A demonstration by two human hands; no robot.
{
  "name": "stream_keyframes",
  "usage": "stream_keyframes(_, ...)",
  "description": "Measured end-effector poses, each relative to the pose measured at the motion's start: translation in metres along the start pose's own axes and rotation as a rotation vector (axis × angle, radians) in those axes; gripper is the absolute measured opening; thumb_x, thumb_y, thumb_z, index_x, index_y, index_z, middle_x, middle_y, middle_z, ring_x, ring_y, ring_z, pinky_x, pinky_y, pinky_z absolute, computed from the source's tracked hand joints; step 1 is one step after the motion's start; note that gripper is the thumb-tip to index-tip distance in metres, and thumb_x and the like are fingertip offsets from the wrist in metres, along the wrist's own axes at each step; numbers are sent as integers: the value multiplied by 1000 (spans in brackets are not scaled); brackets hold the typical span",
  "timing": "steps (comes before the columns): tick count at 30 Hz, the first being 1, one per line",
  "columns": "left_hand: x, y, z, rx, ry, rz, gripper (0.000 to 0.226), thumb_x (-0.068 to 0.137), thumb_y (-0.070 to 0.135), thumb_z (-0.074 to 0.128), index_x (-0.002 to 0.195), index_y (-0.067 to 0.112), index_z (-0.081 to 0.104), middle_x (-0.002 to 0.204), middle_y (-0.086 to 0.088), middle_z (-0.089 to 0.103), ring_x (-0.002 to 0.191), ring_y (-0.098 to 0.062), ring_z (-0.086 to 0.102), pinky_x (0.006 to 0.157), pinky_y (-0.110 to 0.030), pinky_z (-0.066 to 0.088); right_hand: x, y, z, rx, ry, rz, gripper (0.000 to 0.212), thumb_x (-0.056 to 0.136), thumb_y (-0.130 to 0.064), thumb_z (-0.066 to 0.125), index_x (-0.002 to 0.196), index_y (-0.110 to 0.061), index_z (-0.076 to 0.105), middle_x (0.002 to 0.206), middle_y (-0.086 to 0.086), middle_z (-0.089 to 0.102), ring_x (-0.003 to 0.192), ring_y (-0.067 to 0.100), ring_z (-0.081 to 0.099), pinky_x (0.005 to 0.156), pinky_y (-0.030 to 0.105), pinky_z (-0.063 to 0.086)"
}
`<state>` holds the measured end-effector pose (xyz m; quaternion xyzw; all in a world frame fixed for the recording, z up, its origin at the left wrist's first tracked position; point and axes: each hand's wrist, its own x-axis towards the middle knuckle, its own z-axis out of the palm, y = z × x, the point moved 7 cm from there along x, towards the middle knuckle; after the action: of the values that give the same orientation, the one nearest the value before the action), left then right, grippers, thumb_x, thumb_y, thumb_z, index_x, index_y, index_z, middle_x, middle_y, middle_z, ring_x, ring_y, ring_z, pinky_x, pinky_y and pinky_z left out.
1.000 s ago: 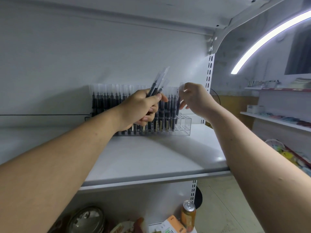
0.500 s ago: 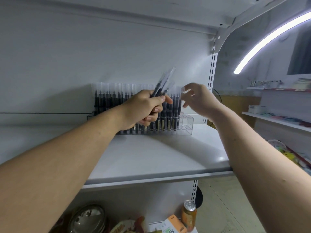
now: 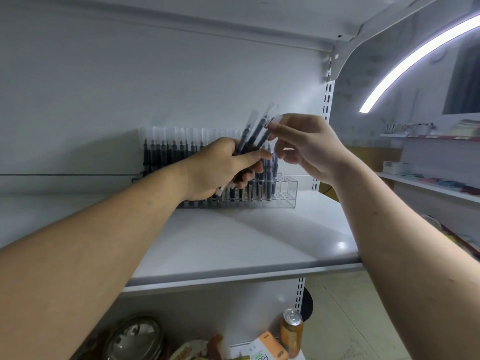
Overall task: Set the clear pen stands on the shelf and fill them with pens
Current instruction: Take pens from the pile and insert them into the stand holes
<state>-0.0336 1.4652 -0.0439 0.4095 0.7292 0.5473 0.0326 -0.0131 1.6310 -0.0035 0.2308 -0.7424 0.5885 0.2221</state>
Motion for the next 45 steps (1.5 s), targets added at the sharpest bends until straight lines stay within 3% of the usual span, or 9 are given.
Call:
stream_keyframes(4, 1, -2, -2, -47, 15, -29, 27, 113, 20, 49, 127, 6, 68, 88, -4, 66, 66, -16, 57, 56, -30, 50, 3, -3, -14, 100, 144, -28, 19, 104, -17, 64, 102, 2, 66, 91, 14, 74, 76, 27, 71, 57, 32, 44)
stream_keyframes(9, 0, -4, -5, 48, 3, -43, 28, 114, 25, 47, 127, 12, 68, 81, -1, 54, 55, -11, 37, 45, -24, 31, 1, -12, -34, 174, 403, -126, 13, 105, -10, 56, 98, 0, 62, 70, 8, 68, 57, 26, 63, 54, 35, 39)
stream_keyframes(13, 0, -4, -6, 68, -17, -40, 29, 115, 27, 44, 133, 16, 63, 71, 5, 38, 56, -11, 29, 46, -26, 25, 2, -9, -50, -105, 543, -145, 18, 107, -16, 52, 104, 0, 58, 67, 6, 64, 50, 19, 58, 50, 36, 42)
stream_keyframes(17, -1, -4, -6, 52, -7, -38, 27, 114, 30, 46, 135, 22, 61, 70, 7, 36, 57, -11, 28, 46, -26, 24, 7, 0, -41, -438, 464, -123, 27, 111, -21, 48, 115, 3, 59, 78, 10, 68, 48, 10, 59, 49, 28, 47)
stream_keyframes(22, 0, -5, -6, -44, -24, -56, 29, 113, 34, 46, 133, 21, 61, 76, 4, 34, 58, -12, 27, 49, -30, 14, 10, 2, -38, -504, 415, -116, 23, 110, -17, 47, 118, 1, 58, 94, 25, 70, 53, 16, 61, 49, 27, 49)
stream_keyframes(25, 0, -6, -6, -88, -22, -62, 29, 113, 28, 43, 132, 18, 62, 75, 4, 36, 58, -12, 27, 50, -30, 12, 11, 1, -34, -523, 390, -126, 22, 111, -16, 48, 117, 2, 58, 86, 26, 69, 53, 19, 60, 49, 29, 50)
stream_keyframes(29, 0, -5, -6, -87, -13, -61, 28, 114, 26, 41, 130, 17, 63, 75, 4, 37, 58, -11, 29, 47, -26, 17, 11, 4, -28, -602, 317, -97, 20, 110, -23, 49, 113, -8, 61, 69, 9, 68, 54, 19, 61, 55, 34, 52)
stream_keyframes(34, -1, -3, -5, -61, -20, -42, 28, 115, 26, 40, 128, 16, 62, 76, 4, 37, 57, -12, 29, 46, -26, 20, 7, 12, -15, -653, 190, -33, 16, 108, -24, 54, 107, -10, 63, 71, 9, 74, 72, 40, 72, 65, 50, 59)
stream_keyframes(45, -1, -1, -4, -19, -16, -36, 28, 115, 24, 40, 129, 12, 61, 76, 3, 40, 56, -11, 30, 45, -25, 21, 7, 13, -16, -648, 184, -15, 16, 108, -26, 56, 107, -13, 65, 77, 13, 77, 69, 27, 75, 55, 23, 57)
